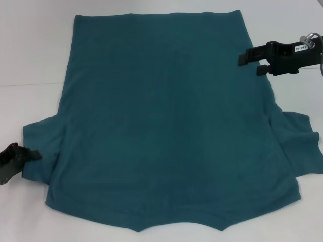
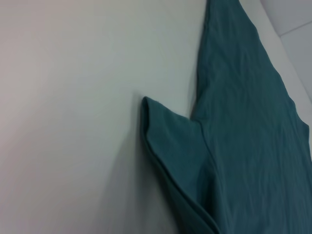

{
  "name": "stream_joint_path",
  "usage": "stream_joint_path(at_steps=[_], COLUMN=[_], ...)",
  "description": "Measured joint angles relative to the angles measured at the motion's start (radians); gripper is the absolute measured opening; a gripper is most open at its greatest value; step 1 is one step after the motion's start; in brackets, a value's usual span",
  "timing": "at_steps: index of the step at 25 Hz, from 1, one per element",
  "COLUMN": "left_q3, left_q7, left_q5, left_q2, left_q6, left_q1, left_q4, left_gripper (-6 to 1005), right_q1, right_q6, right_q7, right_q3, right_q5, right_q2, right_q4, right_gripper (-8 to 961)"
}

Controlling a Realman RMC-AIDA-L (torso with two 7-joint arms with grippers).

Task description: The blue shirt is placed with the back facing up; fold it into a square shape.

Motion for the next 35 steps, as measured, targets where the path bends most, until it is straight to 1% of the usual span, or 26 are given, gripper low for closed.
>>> stream_joint_path(at_steps=[2,5,8,10,12,14,18,21,24,27,31,32,35], left_q3=[0.0,0.006,0.021,0.028,0.029,0.028,0.028,0.028,0.029,0.03,0.032,0.038,0.087], left_q7=[0.011,0.026,0.029,0.023,0.021,0.018,0.01,0.008,0.002,-0.033,-0.062,-0.065,-0.069], left_q5=[-0.001,0.002,0.005,0.005,0.006,0.008,0.008,0.008,0.008,0.007,0.006,0.008,0.008], left_q2=[0.001,0.011,0.027,0.043,0.056,0.078,0.111,0.123,0.126,0.126,0.105,0.095,0.075], left_q6=[0.01,0.028,0.038,0.043,0.045,0.049,0.054,0.067,0.094,0.167,0.252,0.274,0.285], left_q1=[0.002,0.002,-0.001,-0.001,-0.001,-0.002,-0.003,-0.008,-0.019,-0.037,-0.072,-0.091,-0.13], left_q4=[0.003,0.006,0.012,0.02,0.025,0.028,0.029,0.034,0.054,0.095,0.139,0.145,0.148], left_gripper=[81,52,22,3,4,5,7,8,9,10,12,13,14], right_q1=[0.0,0.0,0.0,0.0,0.0,0.0,0.0,0.0,0.0,0.0,0.0,0.0,0.0], right_q6=[-0.001,-0.003,-0.004,-0.004,-0.006,-0.011,-0.015,-0.015,-0.016,-0.017,-0.018,-0.019,-0.019], right_q7=[0.0,0.0,-0.001,-0.001,-0.001,-0.001,-0.001,-0.001,-0.001,-0.001,-0.002,-0.002,-0.003], right_q3=[0.0,0.0,0.0,0.0,0.0,0.0,0.0,0.0,0.0,0.0,-0.002,-0.004,-0.008], right_q5=[0.0,0.0,0.0,0.0,0.0,0.0,0.0,0.0,0.0,0.0,0.0,0.0,0.0], right_q2=[0.0,-0.001,-0.001,-0.001,-0.001,-0.001,-0.001,0.0,0.0,0.001,0.001,0.001,0.004], right_q4=[0.0,0.0,0.001,0.001,0.002,0.002,0.002,0.001,0.001,0.001,0.001,0.002,0.002], right_gripper=[745,744,743,743,742,742,741,740,739,738,737,737,736])
